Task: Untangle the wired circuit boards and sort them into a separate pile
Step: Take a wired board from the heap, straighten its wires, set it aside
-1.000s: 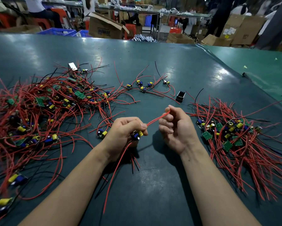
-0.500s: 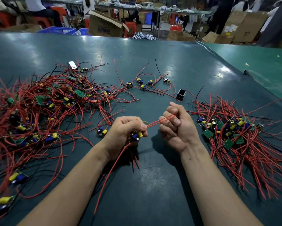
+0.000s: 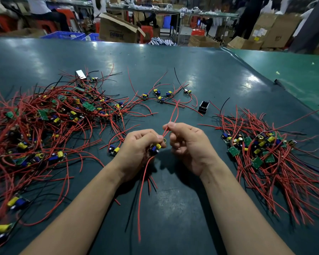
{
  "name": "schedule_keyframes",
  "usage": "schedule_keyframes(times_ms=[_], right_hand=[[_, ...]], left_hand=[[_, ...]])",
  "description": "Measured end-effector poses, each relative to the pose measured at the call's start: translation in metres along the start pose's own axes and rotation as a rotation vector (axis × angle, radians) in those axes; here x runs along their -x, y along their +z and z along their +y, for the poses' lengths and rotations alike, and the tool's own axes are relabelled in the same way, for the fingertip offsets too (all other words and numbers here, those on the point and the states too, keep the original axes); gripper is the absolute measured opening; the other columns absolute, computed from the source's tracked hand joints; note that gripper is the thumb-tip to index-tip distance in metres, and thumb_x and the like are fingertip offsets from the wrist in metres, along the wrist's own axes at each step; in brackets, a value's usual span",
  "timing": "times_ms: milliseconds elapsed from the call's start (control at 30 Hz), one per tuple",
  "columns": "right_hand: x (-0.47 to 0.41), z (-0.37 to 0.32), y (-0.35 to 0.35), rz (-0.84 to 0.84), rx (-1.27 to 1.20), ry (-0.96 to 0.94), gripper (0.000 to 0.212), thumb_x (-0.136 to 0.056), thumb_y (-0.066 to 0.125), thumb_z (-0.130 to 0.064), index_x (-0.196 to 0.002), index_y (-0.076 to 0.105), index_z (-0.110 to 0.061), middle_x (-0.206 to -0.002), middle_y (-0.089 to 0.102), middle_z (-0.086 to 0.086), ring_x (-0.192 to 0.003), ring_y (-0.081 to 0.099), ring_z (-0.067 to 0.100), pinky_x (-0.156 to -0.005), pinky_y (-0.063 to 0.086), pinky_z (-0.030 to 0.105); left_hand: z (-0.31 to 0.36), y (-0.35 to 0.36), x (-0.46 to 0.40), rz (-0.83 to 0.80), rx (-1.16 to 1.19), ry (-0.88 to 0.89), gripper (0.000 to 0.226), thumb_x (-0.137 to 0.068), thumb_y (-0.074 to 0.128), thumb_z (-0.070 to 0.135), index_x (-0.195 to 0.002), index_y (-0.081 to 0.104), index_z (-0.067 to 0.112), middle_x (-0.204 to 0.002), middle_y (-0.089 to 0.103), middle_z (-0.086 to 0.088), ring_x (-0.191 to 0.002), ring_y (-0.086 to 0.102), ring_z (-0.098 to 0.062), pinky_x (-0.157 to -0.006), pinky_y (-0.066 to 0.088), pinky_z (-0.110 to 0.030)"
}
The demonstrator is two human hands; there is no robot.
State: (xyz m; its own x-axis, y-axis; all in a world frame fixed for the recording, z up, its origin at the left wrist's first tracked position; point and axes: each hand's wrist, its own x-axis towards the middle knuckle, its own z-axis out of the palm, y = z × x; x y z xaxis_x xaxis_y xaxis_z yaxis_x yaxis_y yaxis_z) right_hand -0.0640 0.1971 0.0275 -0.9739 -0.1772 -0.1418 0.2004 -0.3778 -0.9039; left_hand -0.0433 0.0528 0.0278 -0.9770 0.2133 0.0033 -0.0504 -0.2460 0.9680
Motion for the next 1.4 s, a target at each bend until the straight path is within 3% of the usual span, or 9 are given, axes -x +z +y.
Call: schedule_keyframes(times_ms=[333, 467, 533, 767, 900, 1067, 1133, 1233, 1400], right_hand=[[-0.007, -0.005, -0.004, 0.323, -0.25, -0.106, 0.013, -0.096, 0.06, -0.02, -0.087, 0.056, -0.012, -0.054, 0.053, -0.002, -0.037, 0.039, 0.005, -0.033, 0.027, 0.015], [0.008, -0.002, 0.007, -0.096, 0.371, 0.207, 0.041, -0.086, 0.061, -0.055, -0.069, 0.059, -0.017, -0.05, 0.05, -0.003, -0.032, 0.035, 0.005, -0.032, 0.018, 0.01], [0.018, 0.005, 0.016, -0.328, 0.468, 0.234, 0.037, -0.086, 0.064, -0.052, -0.069, 0.062, -0.019, -0.052, 0.056, -0.003, -0.033, 0.04, 0.004, -0.032, 0.019, 0.01], [0.023, 0.008, 0.018, -0.287, 0.506, 0.07, 0.03, -0.094, 0.065, -0.031, -0.065, 0.067, -0.024, -0.051, 0.057, -0.004, -0.033, 0.045, 0.005, -0.03, 0.027, 0.014], [0.017, 0.005, 0.018, -0.009, 0.422, -0.131, 0.023, -0.092, 0.066, -0.028, -0.074, 0.068, -0.014, -0.05, 0.056, -0.003, -0.034, 0.042, 0.007, -0.033, 0.03, 0.015], [0.008, -0.016, -0.002, 0.613, -0.112, -0.495, 0.024, -0.094, 0.063, -0.032, -0.082, 0.058, -0.012, -0.062, 0.066, 0.001, -0.034, 0.05, 0.011, -0.032, 0.033, 0.016], [0.009, -0.023, -0.015, 0.752, -0.372, -0.454, 0.024, -0.091, 0.066, -0.039, -0.088, 0.058, -0.016, -0.077, 0.072, 0.003, -0.04, 0.058, 0.01, -0.034, 0.038, 0.016], [0.009, -0.019, -0.021, 0.735, -0.583, -0.246, 0.028, -0.095, 0.061, -0.038, -0.098, 0.056, -0.011, -0.087, 0.069, 0.004, -0.049, 0.065, 0.009, -0.038, 0.043, 0.015], [0.001, -0.007, -0.007, 0.647, -0.333, -0.18, 0.025, -0.1, 0.053, -0.032, -0.088, 0.063, -0.012, -0.067, 0.068, -0.002, -0.039, 0.052, 0.009, -0.037, 0.035, 0.015]], left_hand=[[-0.001, -0.003, 0.0, 0.012, 0.074, 0.009, 0.014, -0.072, 0.057, 0.014, -0.06, 0.058, 0.006, -0.046, 0.049, 0.004, -0.036, 0.032, -0.006, -0.038, 0.024, -0.014], [-0.001, -0.003, -0.003, 0.198, 0.145, 0.136, 0.012, -0.086, 0.057, 0.006, -0.074, 0.058, 0.003, -0.05, 0.055, 0.006, -0.039, 0.043, -0.005, -0.038, 0.034, -0.014], [0.0, -0.004, -0.003, 0.249, 0.082, 0.145, 0.015, -0.087, 0.057, 0.008, -0.075, 0.064, 0.003, -0.055, 0.059, 0.005, -0.045, 0.048, -0.006, -0.042, 0.039, -0.016], [0.003, -0.007, 0.002, 0.061, 0.077, 0.03, 0.027, -0.076, 0.068, 0.029, -0.085, 0.077, 0.005, -0.068, 0.065, -0.015, -0.049, 0.06, -0.021, -0.046, 0.05, -0.022], [0.002, -0.02, -0.006, 0.312, -0.045, 0.316, 0.022, -0.085, 0.064, 0.029, -0.096, 0.074, 0.013, -0.051, 0.039, 0.008, -0.042, 0.03, -0.005, -0.043, 0.02, -0.02], [0.001, -0.026, -0.001, 0.568, -0.439, 0.643, 0.021, -0.089, 0.056, 0.036, -0.085, 0.07, 0.022, -0.061, 0.06, 0.008, -0.051, 0.051, -0.007, -0.049, 0.038, -0.016], [-0.003, -0.023, 0.001, 0.664, -0.668, 0.67, 0.019, -0.089, 0.057, 0.034, -0.082, 0.07, 0.023, -0.064, 0.064, -0.003, -0.056, 0.055, -0.016, -0.053, 0.044, -0.026], [-0.003, -0.027, 0.0, 0.836, -1.043, 0.62, 0.019, -0.086, 0.058, 0.029, -0.09, 0.073, 0.018, -0.073, 0.064, -0.002, -0.073, 0.057, -0.026, -0.064, 0.044, -0.034], [0.0, -0.044, 0.0, 0.919, -1.411, 0.162, 0.037, -0.078, 0.064, 0.02, -0.114, 0.064, 0.014, -0.111, 0.054, -0.018, -0.108, 0.044, -0.038, -0.088, 0.038, -0.048]])
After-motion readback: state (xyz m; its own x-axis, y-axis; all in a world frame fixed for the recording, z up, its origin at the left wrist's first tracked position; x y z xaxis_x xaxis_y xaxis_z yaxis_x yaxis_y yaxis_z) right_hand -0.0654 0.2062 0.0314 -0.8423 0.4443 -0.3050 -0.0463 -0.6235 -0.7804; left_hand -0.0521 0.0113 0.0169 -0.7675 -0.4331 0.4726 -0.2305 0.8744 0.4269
